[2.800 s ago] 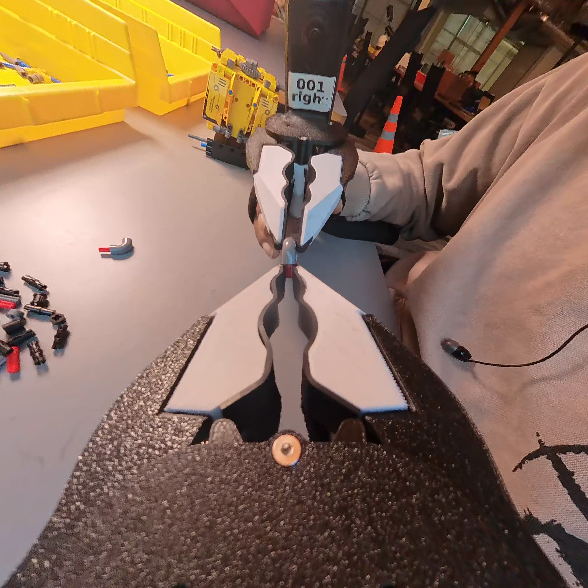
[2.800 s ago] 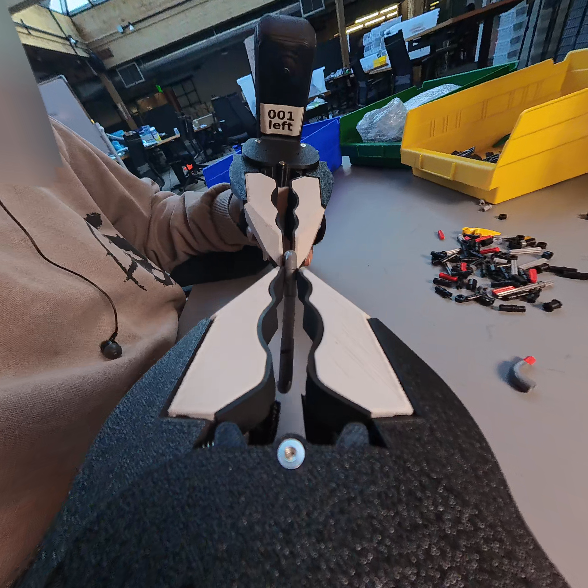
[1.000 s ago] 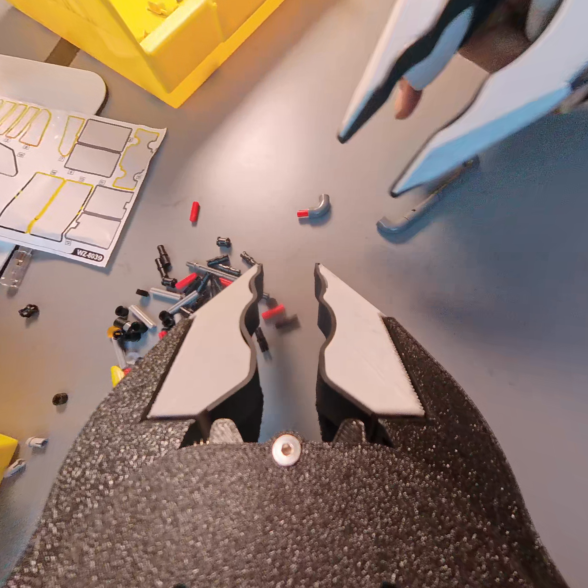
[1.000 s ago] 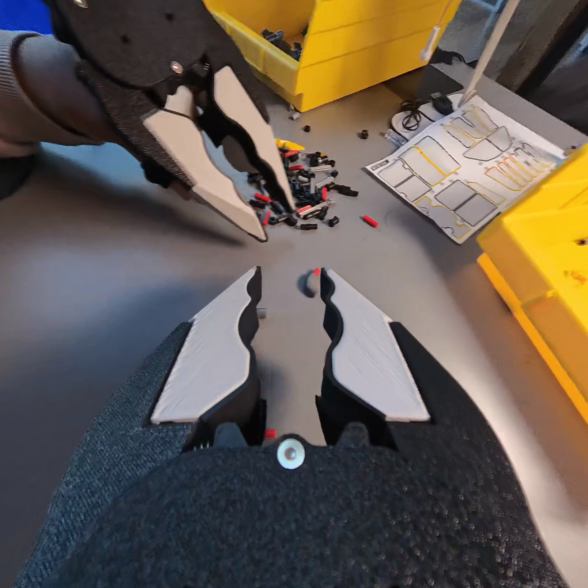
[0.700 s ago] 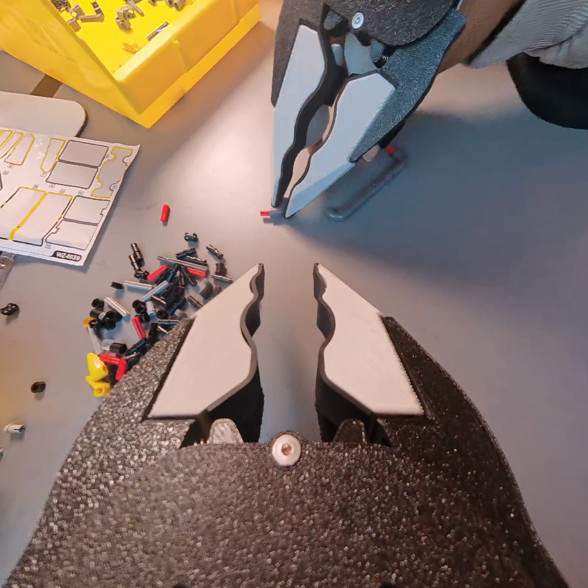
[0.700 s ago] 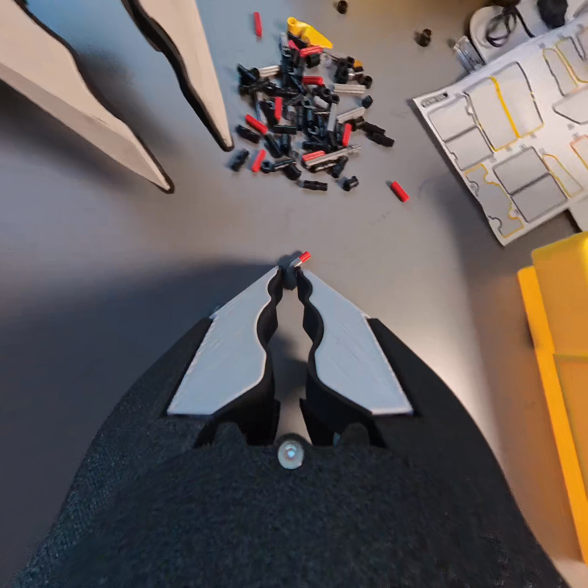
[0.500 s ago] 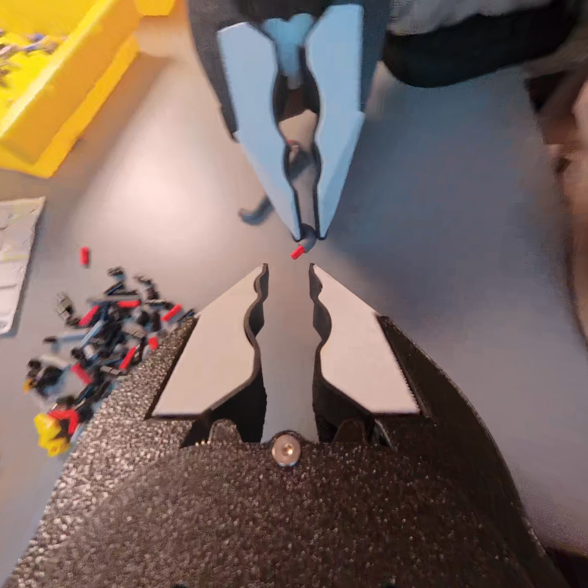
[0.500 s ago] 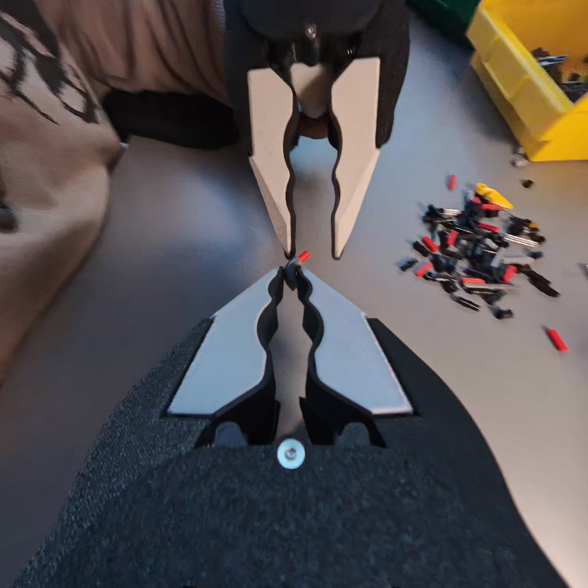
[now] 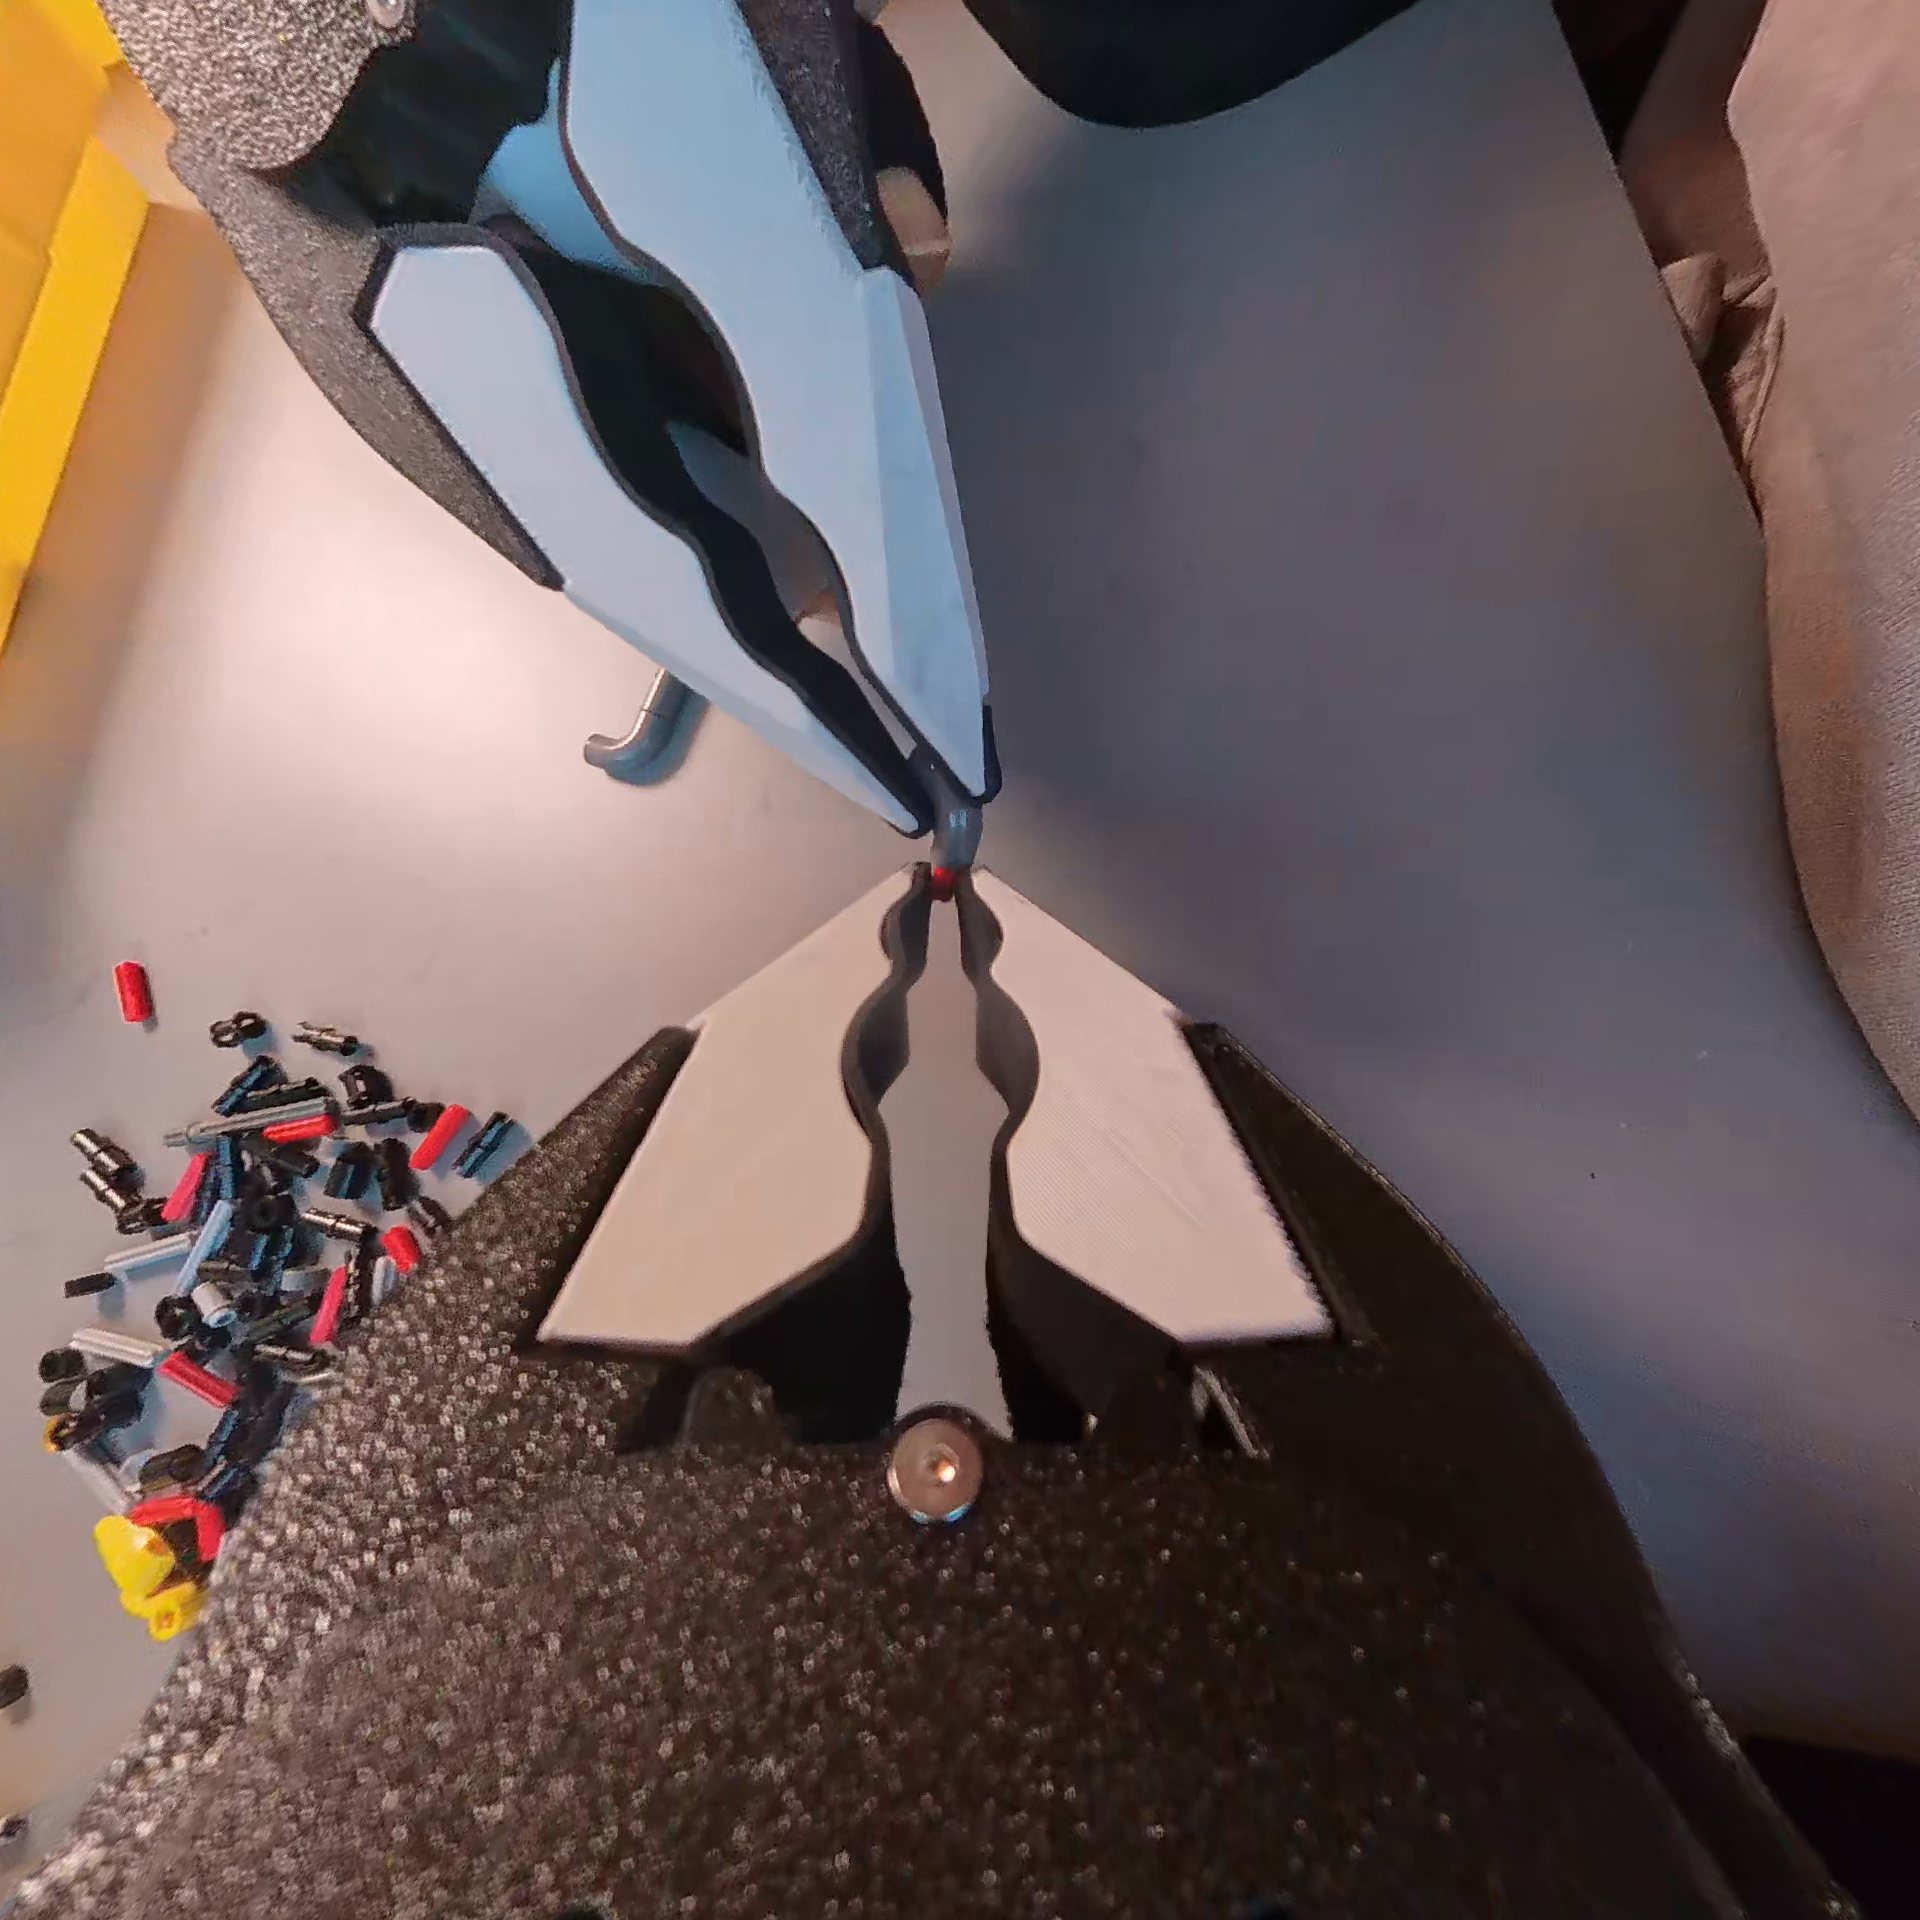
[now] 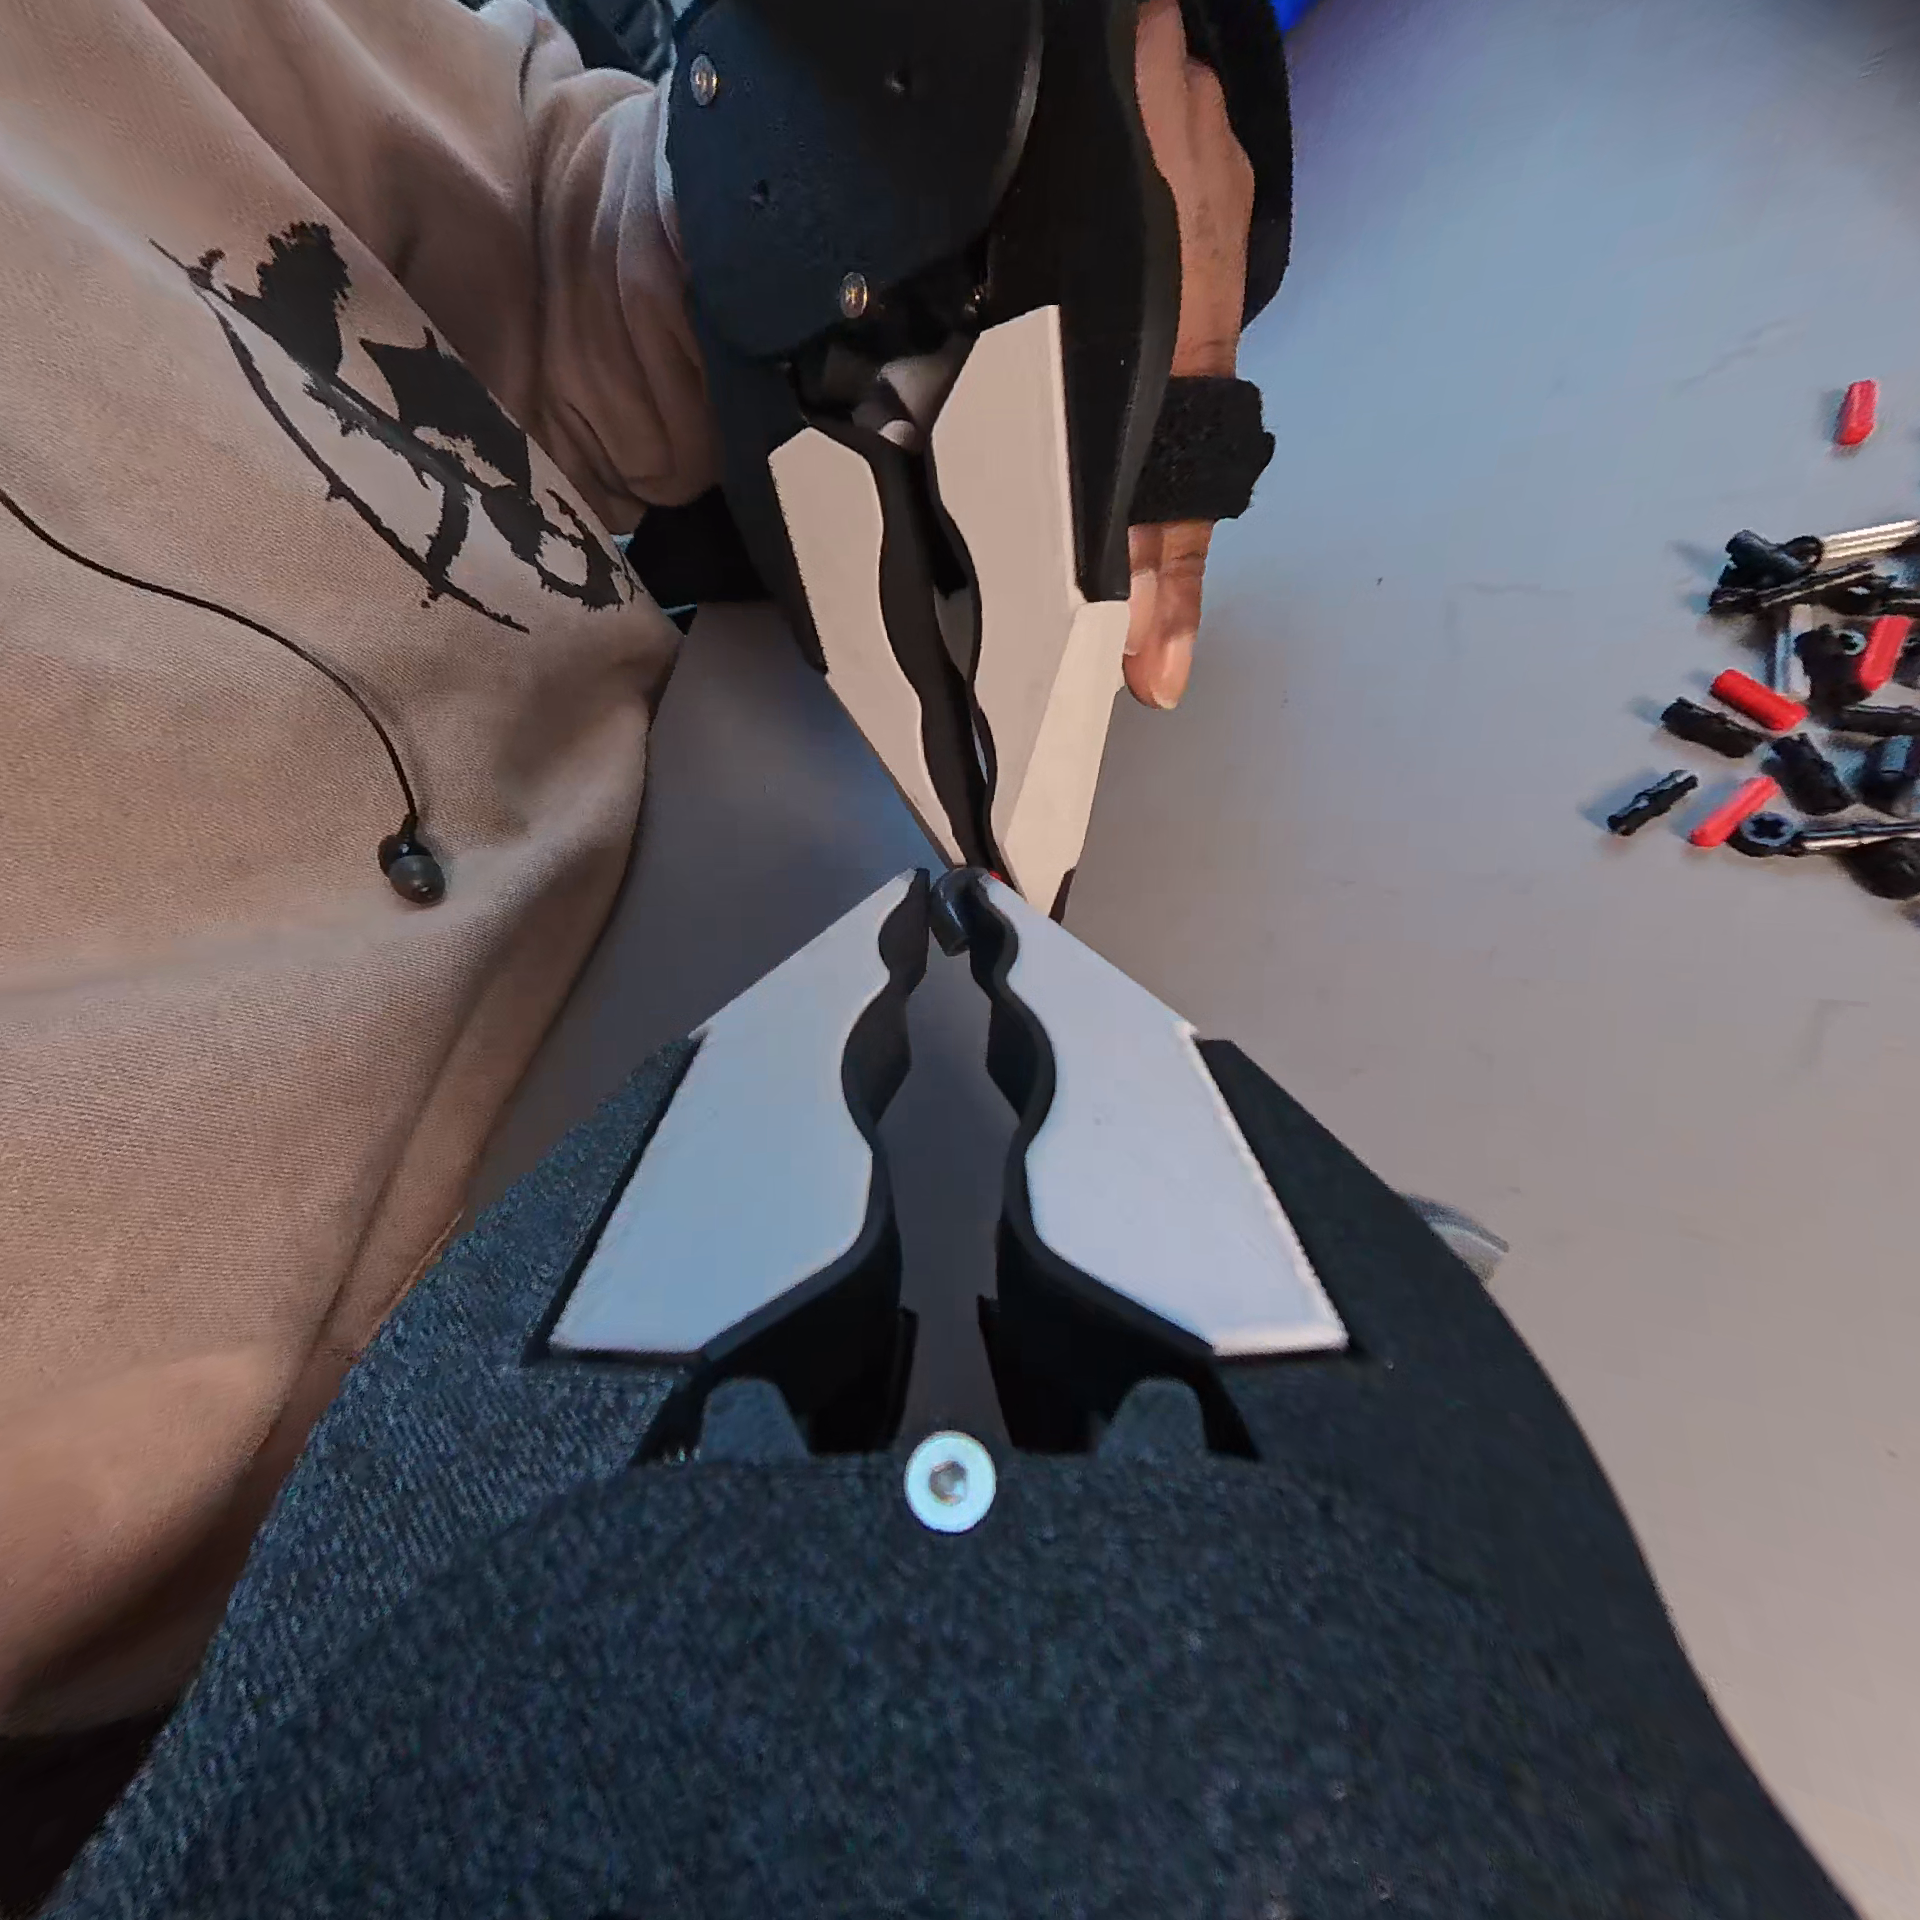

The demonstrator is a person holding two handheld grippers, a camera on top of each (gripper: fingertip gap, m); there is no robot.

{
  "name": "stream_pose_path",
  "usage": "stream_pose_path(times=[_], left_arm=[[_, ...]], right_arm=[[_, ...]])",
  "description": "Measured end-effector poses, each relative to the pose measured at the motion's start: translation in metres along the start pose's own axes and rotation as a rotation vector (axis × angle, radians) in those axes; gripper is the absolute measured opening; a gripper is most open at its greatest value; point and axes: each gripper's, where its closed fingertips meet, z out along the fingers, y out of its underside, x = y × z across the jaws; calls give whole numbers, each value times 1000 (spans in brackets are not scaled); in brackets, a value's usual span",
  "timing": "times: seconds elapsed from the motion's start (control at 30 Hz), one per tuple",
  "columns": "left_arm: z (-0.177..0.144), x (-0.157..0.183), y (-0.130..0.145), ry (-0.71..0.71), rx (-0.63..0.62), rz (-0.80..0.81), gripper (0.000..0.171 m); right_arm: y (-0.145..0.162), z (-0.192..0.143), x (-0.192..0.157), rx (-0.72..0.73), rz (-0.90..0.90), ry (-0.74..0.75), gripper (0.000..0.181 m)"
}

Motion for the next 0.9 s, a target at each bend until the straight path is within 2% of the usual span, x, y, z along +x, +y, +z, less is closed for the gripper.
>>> stream_pose_path(times=[0.2, 0.37, 0.43, 0.5, 0.6, 0.67, 0.77, 0.9], left_arm=[[-4, 1, -7, 18, 59, -37, 5], [-4, 7, -7, 70, 57, -77, 2], [-4, 6, -6, 70, 58, -105, 2], [-3, 4, -4, 77, 56, -138, 2], [-3, 5, -5, 112, 80, -194, 2], [-3, 4, -8, 122, 121, -237, 2], [-8, 6, -20, 190, 213, -313, 2], [-5, 12, -20, 236, 215, -324, 2]], right_arm=[[-3, -3, -3, 44, 45, -40, 5], [-5, -2, -6, 57, 37, -51, 5], [-4, -2, -3, 40, -26, 5, 7], [-5, -1, -5, 22, -104, 48, 19], [-5, 1, 3, -19, -286, 212, 6], [-6, 0, 3, -39, -371, 273, 5], [-10, -7, -2, -19, -388, 278, 7], [-2, -6, -2, -85, -481, 309, 9]])
